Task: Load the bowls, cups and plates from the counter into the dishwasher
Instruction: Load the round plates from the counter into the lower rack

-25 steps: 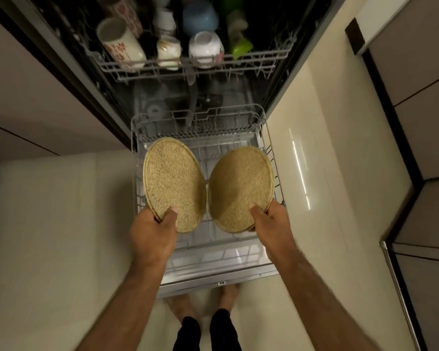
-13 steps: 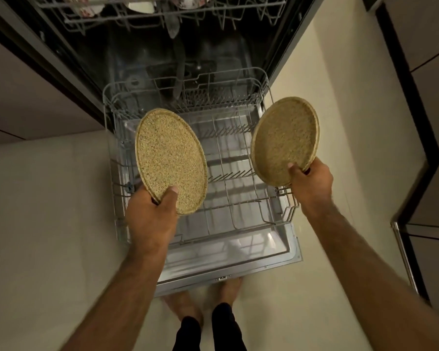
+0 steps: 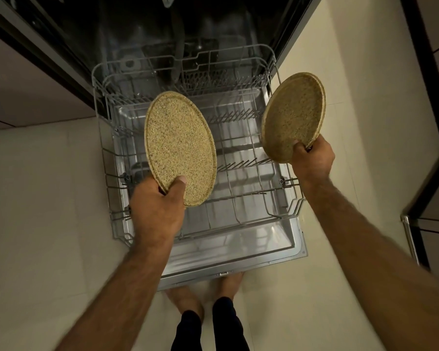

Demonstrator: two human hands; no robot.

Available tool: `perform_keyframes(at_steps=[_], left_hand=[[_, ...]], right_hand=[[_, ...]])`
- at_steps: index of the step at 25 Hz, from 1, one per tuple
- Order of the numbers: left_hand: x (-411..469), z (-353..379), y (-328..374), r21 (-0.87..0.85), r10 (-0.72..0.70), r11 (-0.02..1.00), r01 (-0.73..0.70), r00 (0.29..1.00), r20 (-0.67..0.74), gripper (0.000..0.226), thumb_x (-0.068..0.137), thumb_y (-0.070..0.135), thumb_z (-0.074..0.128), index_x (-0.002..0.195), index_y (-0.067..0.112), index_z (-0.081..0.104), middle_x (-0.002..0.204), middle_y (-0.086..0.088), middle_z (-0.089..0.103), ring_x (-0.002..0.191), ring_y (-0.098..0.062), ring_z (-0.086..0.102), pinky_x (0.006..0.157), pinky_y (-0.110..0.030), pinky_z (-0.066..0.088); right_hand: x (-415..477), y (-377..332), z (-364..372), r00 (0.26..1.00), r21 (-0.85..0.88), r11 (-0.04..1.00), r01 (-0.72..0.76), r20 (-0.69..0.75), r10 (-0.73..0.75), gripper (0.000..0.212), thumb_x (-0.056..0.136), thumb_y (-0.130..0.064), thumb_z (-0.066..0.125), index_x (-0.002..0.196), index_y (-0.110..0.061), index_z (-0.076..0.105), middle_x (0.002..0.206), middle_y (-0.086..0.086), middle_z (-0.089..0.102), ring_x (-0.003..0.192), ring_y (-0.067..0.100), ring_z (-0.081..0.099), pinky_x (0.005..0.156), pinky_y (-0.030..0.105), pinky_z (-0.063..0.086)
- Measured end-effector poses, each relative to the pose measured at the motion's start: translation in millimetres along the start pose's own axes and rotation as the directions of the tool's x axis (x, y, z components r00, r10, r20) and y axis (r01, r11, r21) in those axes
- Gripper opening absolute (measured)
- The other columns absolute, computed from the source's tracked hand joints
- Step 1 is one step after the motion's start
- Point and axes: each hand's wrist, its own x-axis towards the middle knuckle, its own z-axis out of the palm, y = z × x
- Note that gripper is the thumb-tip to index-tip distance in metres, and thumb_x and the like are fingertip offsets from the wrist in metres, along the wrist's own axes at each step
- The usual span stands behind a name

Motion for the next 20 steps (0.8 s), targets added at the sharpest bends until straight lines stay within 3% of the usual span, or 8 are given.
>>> perform_keyframes(at_steps=[6,11,15,18,20], left_hand=[[-2,4,-3,-0.024,0.01,1.0,-0.01,1.0,-0.003,0.022,0.078,0.043,0.071,0.091,0.026,0.072,0.086,0.005,0.077,0.078,-0.022,0.075,0.065,-0.054,0.063],[-6,5,-1,-0.018,0.008,1.0,-0.008,1.0,-0.003,0.008,0.079,0.041,0.071,0.08,0.034,0.067,0.082,0.006,0.075,0.074,-0.024,0.074,0.061,-0.054,0.062],[-7,4,-2,-0.044,0.004,0.999,-0.003,1.0,0.006,0.004,0.079,0.043,0.071,0.081,0.041,0.069,0.083,0.007,0.076,0.076,-0.022,0.075,0.063,-0.054,0.062],[-8,5,-2,-0.055,0.012,0.998,-0.012,1.0,0.011,0.007,0.079,0.041,0.071,0.082,0.048,0.069,0.084,0.008,0.076,0.078,-0.022,0.075,0.065,-0.055,0.062],[-8,5,-1,-0.049,0.019,0.999,-0.018,1.0,0.02,0.013,0.079,0.042,0.07,0.079,0.054,0.068,0.082,0.006,0.075,0.076,-0.025,0.074,0.063,-0.056,0.061]], right_hand=[[-1,4,2,0.999,0.019,0.999,0.03,0.01,-0.03,0.028,0.091,-0.02,0.063,0.117,-0.011,0.068,0.097,-0.004,0.069,0.088,0.014,0.065,0.075,0.026,0.056],[1,1,19,0.996,-0.026,0.997,0.077,0.039,-0.076,0.022,0.09,-0.013,0.059,0.109,-0.009,0.069,0.09,-0.002,0.067,0.082,0.017,0.062,0.076,0.032,0.058],[-9,5,22,0.995,0.041,0.995,0.089,-0.051,-0.087,0.02,0.091,-0.017,0.06,0.108,-0.01,0.069,0.09,-0.003,0.068,0.08,0.013,0.063,0.071,0.025,0.057],[-7,5,22,0.992,0.103,0.991,0.084,-0.104,-0.074,0.022,0.09,-0.018,0.059,0.11,-0.013,0.07,0.092,-0.004,0.07,0.082,0.012,0.066,0.071,0.022,0.056],[-3,5,26,0.996,0.078,0.995,0.069,-0.064,-0.064,0.023,0.09,-0.016,0.059,0.11,-0.012,0.07,0.091,-0.004,0.069,0.082,0.014,0.066,0.072,0.024,0.056]])
